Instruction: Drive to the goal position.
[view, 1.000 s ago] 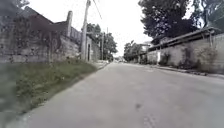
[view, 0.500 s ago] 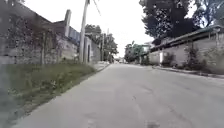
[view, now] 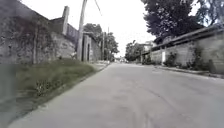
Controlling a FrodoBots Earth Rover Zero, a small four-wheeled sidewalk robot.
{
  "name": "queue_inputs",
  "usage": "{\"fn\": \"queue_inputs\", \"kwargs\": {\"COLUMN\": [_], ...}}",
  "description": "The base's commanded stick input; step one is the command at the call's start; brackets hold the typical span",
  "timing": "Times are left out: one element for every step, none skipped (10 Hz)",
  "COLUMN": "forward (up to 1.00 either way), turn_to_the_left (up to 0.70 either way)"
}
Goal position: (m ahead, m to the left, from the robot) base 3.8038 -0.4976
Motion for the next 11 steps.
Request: {"fn": "queue_inputs", "kwargs": {"forward": [1.00, 1.00, 1.00, 1.00, 1.00, 1.00, 1.00, 1.00, 1.00, 1.00, 1.00], "turn_to_the_left": [0.00, 0.00, 0.00, 0.00, 0.00, 0.00, 0.00, 0.00, 0.00, 0.00, 0.00]}}
